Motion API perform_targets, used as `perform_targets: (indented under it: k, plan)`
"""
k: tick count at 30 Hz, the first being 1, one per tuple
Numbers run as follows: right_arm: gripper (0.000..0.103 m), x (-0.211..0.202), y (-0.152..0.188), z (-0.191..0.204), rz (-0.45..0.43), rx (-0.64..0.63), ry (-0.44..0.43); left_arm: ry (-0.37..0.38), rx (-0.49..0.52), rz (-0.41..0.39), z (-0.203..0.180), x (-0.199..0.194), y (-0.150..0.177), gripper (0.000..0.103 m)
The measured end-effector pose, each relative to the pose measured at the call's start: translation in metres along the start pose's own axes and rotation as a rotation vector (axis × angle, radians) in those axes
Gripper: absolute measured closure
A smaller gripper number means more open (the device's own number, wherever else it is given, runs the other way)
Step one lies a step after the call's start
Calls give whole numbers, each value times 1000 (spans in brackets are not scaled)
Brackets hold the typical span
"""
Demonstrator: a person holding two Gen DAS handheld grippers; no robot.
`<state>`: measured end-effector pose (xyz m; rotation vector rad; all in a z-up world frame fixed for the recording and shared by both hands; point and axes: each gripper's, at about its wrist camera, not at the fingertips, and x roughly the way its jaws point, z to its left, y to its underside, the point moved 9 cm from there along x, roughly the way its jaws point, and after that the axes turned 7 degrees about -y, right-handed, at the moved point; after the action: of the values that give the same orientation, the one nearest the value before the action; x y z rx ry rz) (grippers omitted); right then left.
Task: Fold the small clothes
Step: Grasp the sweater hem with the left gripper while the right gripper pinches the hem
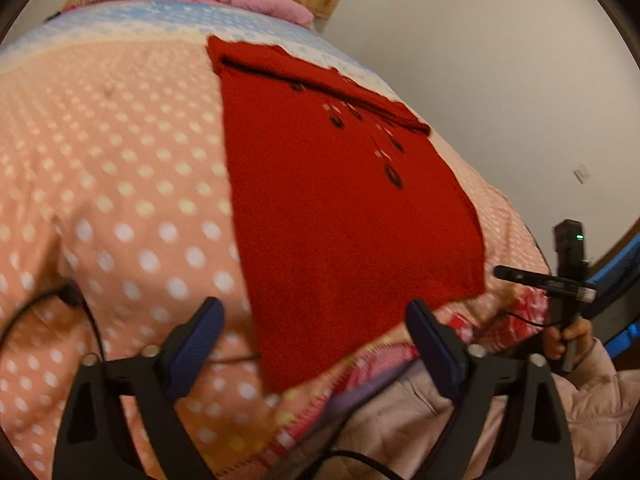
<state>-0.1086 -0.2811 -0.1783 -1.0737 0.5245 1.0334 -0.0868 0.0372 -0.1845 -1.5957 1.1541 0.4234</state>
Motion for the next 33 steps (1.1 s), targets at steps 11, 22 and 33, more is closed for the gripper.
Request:
perform_targets:
  k: [11, 22, 33]
  plan:
    - [44, 27, 16, -13, 51, 42, 26, 75, -54, 90, -5, 18, 14, 25]
    - [94, 34, 20, -13, 90, 128, -147, 131, -48, 130, -15, 22, 20, 85]
    - [95, -14, -57, 39, -66, 69, -299, 158, -54, 29, -16, 2, -62, 89]
